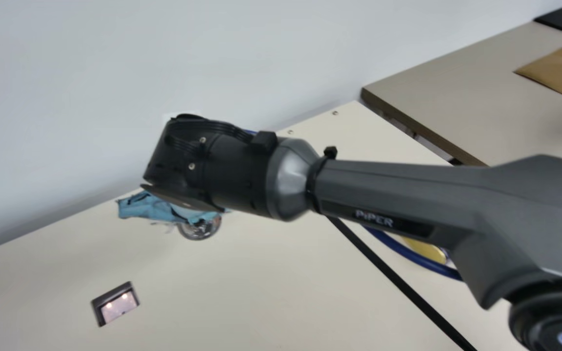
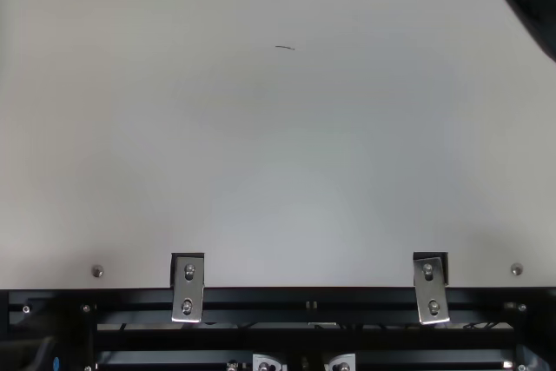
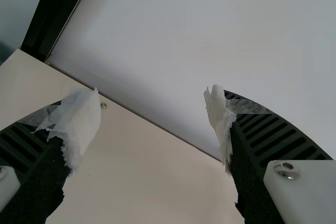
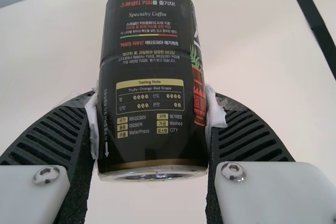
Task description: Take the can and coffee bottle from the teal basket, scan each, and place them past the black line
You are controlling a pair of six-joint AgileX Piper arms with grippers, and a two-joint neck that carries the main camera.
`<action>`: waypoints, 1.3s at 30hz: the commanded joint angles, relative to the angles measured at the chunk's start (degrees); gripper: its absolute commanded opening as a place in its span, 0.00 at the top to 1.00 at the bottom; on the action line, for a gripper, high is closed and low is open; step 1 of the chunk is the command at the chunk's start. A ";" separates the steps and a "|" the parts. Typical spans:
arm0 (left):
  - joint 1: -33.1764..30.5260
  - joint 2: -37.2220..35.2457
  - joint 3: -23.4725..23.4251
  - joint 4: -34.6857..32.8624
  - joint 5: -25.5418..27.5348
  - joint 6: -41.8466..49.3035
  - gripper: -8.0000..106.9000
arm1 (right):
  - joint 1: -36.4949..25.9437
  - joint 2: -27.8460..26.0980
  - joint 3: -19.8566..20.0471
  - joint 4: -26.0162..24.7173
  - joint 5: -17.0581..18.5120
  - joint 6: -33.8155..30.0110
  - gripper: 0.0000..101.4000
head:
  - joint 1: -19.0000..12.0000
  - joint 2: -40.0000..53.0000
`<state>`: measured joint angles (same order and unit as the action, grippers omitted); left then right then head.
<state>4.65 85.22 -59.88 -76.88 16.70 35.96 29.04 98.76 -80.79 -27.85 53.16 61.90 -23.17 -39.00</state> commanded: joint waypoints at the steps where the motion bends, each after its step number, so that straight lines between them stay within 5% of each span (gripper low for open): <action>1: 0.00 0.00 0.00 0.00 0.00 0.00 0.15 | -0.62 -1.04 1.31 -0.24 -0.03 0.47 1.00 | -1.82 -3.05; 23: 0.00 0.00 0.00 0.00 0.00 0.00 0.15 | -15.53 -10.39 12.78 -2.71 3.26 -1.04 1.00 | -1.83 -7.36; 39: 0.00 0.00 0.00 0.00 0.00 0.00 0.15 | -34.47 -4.09 12.70 4.83 -0.14 -16.51 1.00 | -1.83 -7.36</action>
<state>4.65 85.22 -59.88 -76.88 16.70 35.96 -3.36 93.81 -67.71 -23.41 52.93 46.73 -23.17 -45.45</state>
